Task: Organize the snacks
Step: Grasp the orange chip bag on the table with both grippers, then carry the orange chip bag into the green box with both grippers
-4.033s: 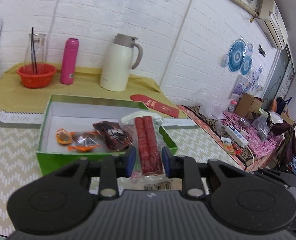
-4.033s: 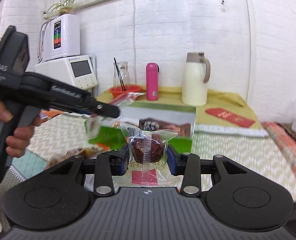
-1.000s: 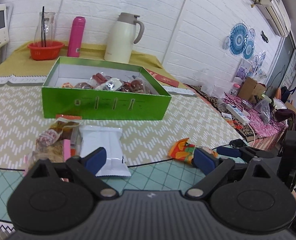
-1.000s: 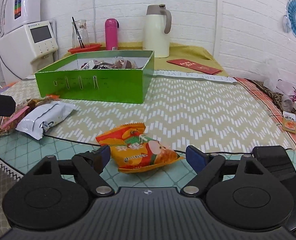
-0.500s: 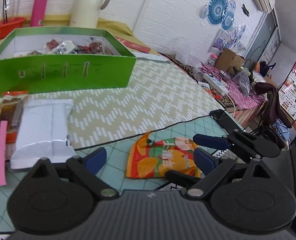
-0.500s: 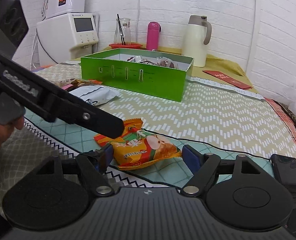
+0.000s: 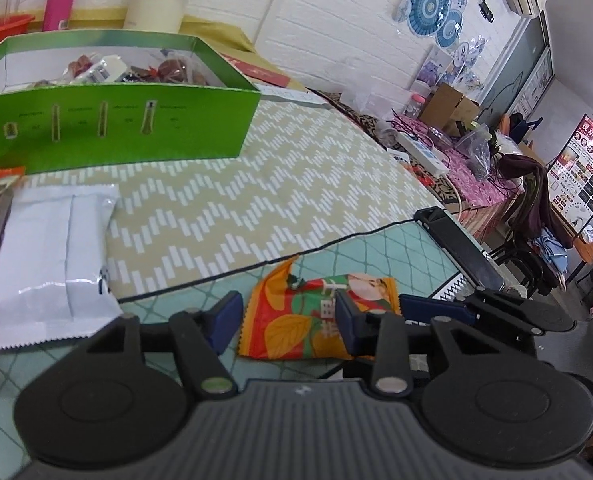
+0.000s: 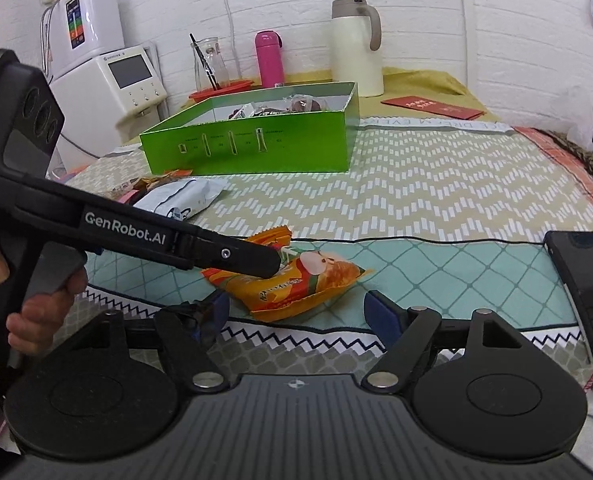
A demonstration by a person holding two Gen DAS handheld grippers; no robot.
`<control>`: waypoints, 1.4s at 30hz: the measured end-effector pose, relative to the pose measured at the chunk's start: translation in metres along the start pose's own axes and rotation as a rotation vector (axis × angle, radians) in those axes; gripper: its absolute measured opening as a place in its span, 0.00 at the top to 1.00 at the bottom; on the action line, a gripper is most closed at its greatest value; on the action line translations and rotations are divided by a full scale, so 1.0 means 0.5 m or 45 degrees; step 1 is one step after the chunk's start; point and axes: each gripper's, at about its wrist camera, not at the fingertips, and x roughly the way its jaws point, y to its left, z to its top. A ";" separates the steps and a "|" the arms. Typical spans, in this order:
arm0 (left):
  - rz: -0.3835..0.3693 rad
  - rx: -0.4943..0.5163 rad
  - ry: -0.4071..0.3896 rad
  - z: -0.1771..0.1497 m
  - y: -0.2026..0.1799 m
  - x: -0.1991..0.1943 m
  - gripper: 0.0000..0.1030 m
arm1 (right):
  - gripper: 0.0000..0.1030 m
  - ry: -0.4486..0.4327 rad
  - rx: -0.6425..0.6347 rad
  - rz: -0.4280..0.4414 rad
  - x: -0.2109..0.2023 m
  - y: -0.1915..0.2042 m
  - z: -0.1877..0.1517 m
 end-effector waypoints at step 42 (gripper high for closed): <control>0.242 0.043 -0.367 0.177 0.078 -0.149 1.00 | 0.51 -0.286 -0.273 0.162 0.076 0.092 0.232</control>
